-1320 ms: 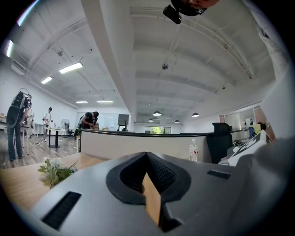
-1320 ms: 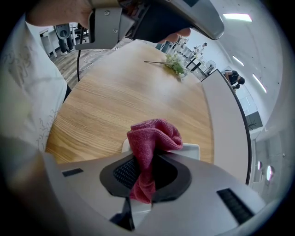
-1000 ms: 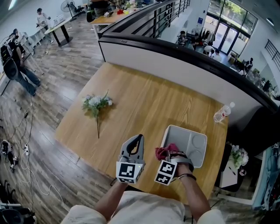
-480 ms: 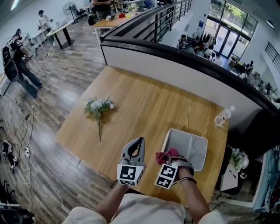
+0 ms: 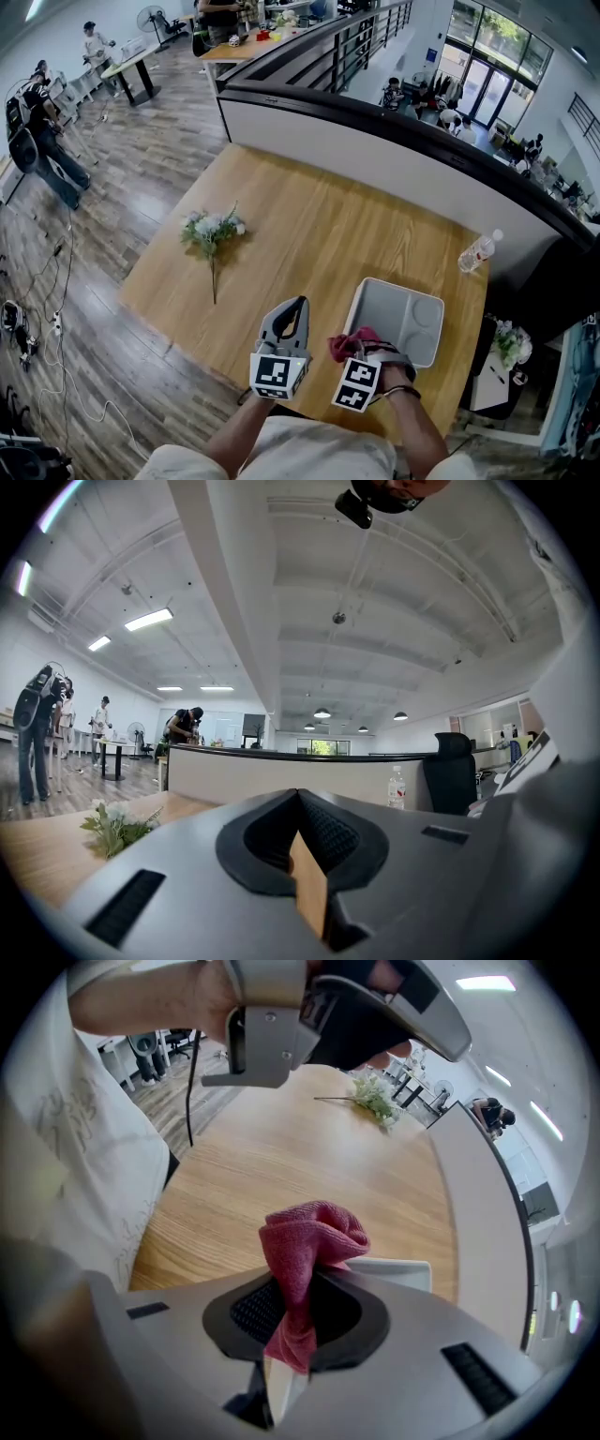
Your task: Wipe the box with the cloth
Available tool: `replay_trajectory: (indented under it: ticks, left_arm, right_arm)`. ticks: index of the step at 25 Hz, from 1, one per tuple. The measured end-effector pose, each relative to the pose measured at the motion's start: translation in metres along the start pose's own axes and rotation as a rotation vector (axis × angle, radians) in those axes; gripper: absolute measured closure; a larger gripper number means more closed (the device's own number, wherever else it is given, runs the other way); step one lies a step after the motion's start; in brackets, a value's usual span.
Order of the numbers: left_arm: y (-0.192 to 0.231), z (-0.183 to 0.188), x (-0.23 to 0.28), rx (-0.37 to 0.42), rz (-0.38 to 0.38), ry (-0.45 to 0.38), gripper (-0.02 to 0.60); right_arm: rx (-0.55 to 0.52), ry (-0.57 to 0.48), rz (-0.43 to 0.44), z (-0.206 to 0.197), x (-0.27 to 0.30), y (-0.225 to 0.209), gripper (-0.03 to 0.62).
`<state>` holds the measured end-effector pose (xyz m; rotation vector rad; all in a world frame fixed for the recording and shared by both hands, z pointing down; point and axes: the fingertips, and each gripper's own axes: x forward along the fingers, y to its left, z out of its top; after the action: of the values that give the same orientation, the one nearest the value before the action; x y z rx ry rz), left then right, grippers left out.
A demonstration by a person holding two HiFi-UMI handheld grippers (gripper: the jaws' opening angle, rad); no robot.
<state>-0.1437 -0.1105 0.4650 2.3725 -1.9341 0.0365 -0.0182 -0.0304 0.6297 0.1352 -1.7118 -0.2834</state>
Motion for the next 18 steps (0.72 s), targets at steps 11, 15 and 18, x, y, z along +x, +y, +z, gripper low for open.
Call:
replay_trajectory:
  ticks: [11,15,18]
  left_arm:
    - [0.005,-0.001,-0.005,0.004,0.019,0.005,0.569]
    - [0.005,-0.001,-0.005,0.005,0.020,0.007,0.569]
    - [0.005,-0.001,-0.004,0.005,0.020,0.008,0.569]
  right_arm:
    - [-0.004,-0.045,0.133,0.009,0.015,0.048,0.520]
    - [0.005,-0.055,0.144,0.010,0.016,0.052,0.520]
    - [0.026,-0.079,0.147,0.012,0.016,0.053,0.520]
